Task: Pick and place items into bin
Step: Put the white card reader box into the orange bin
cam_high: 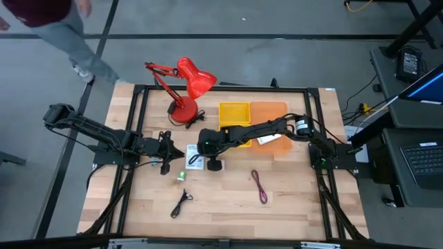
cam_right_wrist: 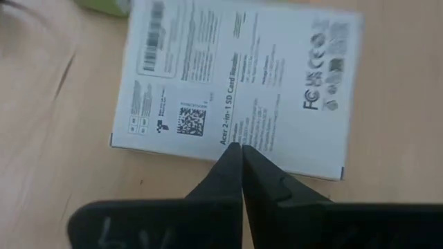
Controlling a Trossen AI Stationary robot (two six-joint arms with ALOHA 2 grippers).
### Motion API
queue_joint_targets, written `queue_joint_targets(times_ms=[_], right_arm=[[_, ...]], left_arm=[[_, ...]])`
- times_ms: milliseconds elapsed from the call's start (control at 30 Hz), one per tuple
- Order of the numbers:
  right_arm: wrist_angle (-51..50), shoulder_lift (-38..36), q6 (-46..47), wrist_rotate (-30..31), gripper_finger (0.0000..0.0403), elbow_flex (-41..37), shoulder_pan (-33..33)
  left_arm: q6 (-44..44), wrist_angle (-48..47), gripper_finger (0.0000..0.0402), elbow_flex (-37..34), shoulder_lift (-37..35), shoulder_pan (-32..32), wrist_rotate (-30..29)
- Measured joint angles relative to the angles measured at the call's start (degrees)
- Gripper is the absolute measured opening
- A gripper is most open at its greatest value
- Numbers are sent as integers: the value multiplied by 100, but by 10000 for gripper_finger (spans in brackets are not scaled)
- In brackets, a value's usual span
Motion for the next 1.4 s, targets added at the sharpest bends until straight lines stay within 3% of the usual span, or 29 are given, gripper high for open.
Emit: queue_joint_targets(times_ms=[400,667,1000,1400], right_arm=[[-127,0,-6,-2,0,0,0],[-133,9,-24,-2,0,-5,-2],[-136,9,-133,1,0,-9,-1],[-100,9,-155,6,0,-13,0]], left_arm=[[-180,11,49,0,0,0,-203],[-1387,5,91,2,0,0,-226],[-3746,-527,154,2,0,184,-247],[-4810,-321,166,-55,278,703,174]])
